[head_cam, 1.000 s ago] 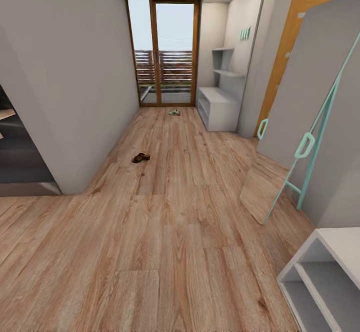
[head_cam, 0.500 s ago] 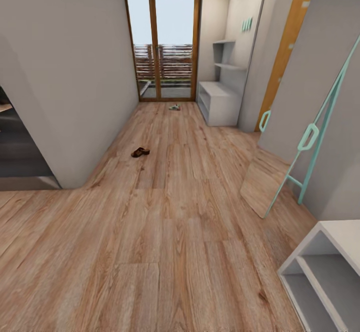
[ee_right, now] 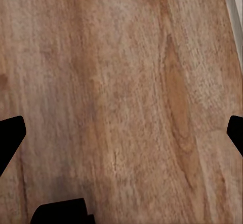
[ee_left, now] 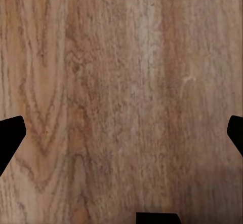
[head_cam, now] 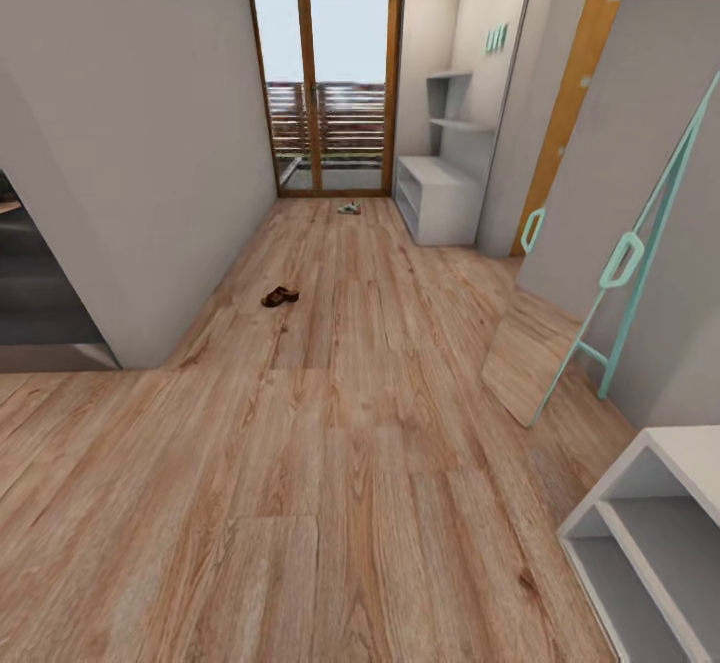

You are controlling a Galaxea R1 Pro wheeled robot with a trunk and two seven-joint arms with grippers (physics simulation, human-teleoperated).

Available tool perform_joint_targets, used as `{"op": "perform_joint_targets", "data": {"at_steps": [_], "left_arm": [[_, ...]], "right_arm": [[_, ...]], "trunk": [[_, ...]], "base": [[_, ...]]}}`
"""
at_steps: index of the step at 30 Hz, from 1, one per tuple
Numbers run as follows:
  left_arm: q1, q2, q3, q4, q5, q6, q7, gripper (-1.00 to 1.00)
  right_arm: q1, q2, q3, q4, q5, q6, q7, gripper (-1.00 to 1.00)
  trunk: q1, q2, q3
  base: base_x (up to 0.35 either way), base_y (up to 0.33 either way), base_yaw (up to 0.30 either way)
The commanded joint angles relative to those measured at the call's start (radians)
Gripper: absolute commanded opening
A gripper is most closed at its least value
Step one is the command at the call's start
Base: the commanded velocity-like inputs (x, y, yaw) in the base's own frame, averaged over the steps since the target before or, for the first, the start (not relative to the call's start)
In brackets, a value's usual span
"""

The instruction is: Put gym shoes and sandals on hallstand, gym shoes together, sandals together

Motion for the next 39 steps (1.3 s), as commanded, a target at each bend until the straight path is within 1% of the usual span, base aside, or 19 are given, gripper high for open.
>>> {"op": "perform_joint_targets", "data": {"at_steps": [1, 18, 23, 26, 30, 35, 39], "left_arm": [[0.0, 0.0, 0.0, 0.001, 0.0, -0.003, 0.001, 1.0], [0.0, 0.0, 0.001, 0.001, 0.0, -0.003, 0.002, 1.0], [0.0, 0.001, 0.019, 0.001, 0.001, -0.003, 0.003, 1.0], [0.0, 0.001, 0.043, 0.001, 0.001, -0.003, 0.003, 1.0], [0.0, 0.001, 0.072, 0.0, -0.002, -0.003, 0.002, 1.0], [0.0, 0.0, 0.08, -0.001, -0.007, -0.003, 0.001, 1.0], [0.0, 0.0, 0.082, -0.001, -0.004, -0.002, 0.001, 1.0]], "right_arm": [[-0.001, 0.0, -0.002, 0.001, 0.001, -0.003, 0.001, 1.0], [-0.001, -0.001, 0.001, 0.002, 0.005, -0.004, 0.002, 1.0], [-0.001, -0.001, 0.002, 0.002, 0.004, -0.004, 0.001, 1.0], [-0.001, 0.0, 0.002, 0.001, 0.004, -0.004, 0.001, 1.0], [-0.001, 0.0, 0.002, -0.001, 0.003, -0.004, 0.002, 1.0], [-0.001, 0.0, 0.002, -0.003, 0.004, -0.004, 0.002, 1.0], [-0.001, 0.0, 0.002, -0.006, 0.003, -0.004, 0.001, 1.0]], "trunk": [[0.004, -0.008, -0.004], [0.069, -0.127, -0.057], [0.088, -0.162, -0.073], [0.1, -0.183, -0.082], [0.1, -0.183, -0.082], [0.1, -0.183, -0.082], [0.1, -0.183, -0.082]], "base": [[0.0, 0.0, 0.0], [0.0, 0.0, 0.0], [0.0, 0.0, 0.0], [0.0, 0.0, 0.0], [0.0, 0.0, 0.0], [0.044, 0.0, 0.0], [0.253, 0.0, 0.0]]}}
